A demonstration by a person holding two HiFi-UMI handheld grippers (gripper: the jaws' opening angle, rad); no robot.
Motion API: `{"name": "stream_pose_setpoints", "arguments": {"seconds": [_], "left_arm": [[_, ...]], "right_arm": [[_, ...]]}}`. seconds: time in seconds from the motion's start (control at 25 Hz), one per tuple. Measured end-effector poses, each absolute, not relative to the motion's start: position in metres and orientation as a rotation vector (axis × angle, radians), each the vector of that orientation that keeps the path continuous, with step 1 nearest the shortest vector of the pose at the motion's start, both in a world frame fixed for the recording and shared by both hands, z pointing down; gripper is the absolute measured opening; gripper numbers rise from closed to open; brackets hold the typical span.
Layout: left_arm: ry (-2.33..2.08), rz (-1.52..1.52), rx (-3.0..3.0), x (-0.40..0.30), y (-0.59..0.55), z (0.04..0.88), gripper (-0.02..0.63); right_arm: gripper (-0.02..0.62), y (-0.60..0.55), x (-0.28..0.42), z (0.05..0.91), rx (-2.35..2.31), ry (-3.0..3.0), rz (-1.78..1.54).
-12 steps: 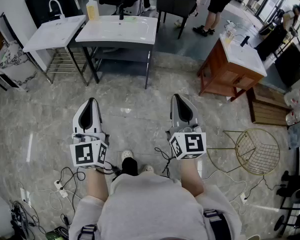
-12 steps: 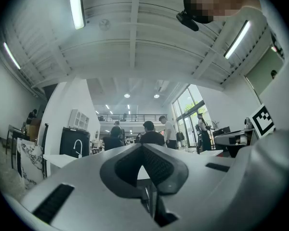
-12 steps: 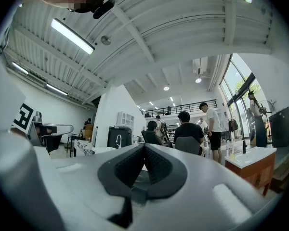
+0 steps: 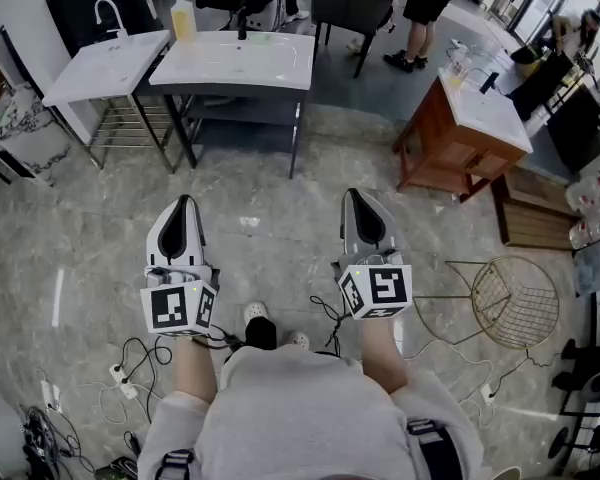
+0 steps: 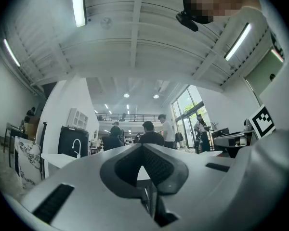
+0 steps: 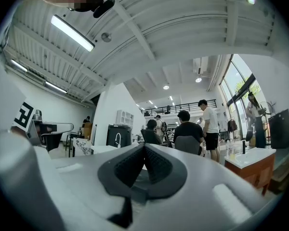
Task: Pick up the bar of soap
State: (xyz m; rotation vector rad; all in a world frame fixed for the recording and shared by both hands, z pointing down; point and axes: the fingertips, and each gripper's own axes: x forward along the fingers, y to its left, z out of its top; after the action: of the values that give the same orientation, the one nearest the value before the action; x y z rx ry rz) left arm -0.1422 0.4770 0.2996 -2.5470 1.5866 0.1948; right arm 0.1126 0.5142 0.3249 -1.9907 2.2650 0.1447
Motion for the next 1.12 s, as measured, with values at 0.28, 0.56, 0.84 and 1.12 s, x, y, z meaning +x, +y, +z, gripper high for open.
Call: {"name": "stream_pose_setpoints", "arguments": {"seconds": [0.28,0.56,0.84,1.12], "left_arm": [[1.542,0.225,-2.552,-0.155,0.442,0.294,0.008],[1.515,0.217,-2.56,-0.173,0.387,0.289,0.008],[1.482,0.214,-2.58,-0.188,0.344,0.291,0.008],[1.486,0.217,-2.605,-0.195,0.312,0.298,0.008]], "right_arm": [[0.011,0.478,0.1,0.321,-1.979,2.229,0.129],[0.011,0.427,0.078,0.315,-2.002,2.228,0.163],[0.011,0.387,0.061,0.313,-2.009,2.195,0.161],[0.011,0.36,0.059,0.318,-2.03,2.185,0.137]]}}
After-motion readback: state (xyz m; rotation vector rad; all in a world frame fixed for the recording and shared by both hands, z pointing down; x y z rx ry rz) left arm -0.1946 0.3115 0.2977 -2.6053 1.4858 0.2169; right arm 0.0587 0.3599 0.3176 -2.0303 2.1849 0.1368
